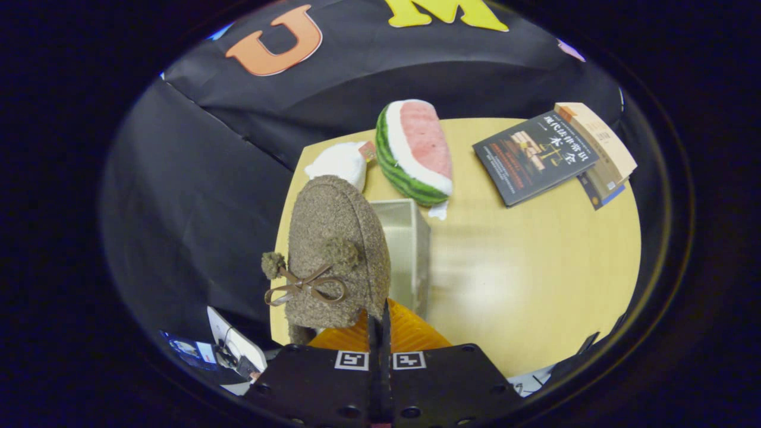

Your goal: Open the storage box then place both shoes into the box .Put the left shoe in first, then the right shoe, with the right side of both shoes facing outward in a uniform manner.

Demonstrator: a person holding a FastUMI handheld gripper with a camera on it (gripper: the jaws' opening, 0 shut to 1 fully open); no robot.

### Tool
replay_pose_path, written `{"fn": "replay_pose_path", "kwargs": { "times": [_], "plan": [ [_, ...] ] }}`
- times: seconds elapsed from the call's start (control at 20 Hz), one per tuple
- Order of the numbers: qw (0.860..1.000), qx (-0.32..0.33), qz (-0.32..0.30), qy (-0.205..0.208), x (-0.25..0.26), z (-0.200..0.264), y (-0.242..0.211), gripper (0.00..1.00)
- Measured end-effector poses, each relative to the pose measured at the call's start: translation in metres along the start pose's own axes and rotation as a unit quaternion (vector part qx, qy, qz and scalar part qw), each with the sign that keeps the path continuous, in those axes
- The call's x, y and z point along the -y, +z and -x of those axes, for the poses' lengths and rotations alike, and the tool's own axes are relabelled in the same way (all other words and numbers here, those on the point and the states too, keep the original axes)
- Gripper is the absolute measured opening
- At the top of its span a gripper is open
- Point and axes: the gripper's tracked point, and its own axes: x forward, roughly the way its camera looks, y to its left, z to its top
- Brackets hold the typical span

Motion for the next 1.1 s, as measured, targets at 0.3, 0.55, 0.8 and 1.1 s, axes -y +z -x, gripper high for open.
{"fn": "replay_pose_path", "kwargs": {
  "times": [0.3, 0.55, 0.8, 1.1],
  "plan": [
    [0.998, -0.027, -0.017, -0.058, 0.001, -0.067, -0.007, 0.0],
    [0.988, -0.041, -0.035, -0.143, 0.025, -0.097, -0.012, 0.01],
    [0.975, -0.03, -0.016, -0.218, 0.032, -0.103, -0.01, 0.02],
    [0.964, -0.009, 0.002, -0.265, 0.039, -0.106, -0.009, 0.05]
  ]
}}
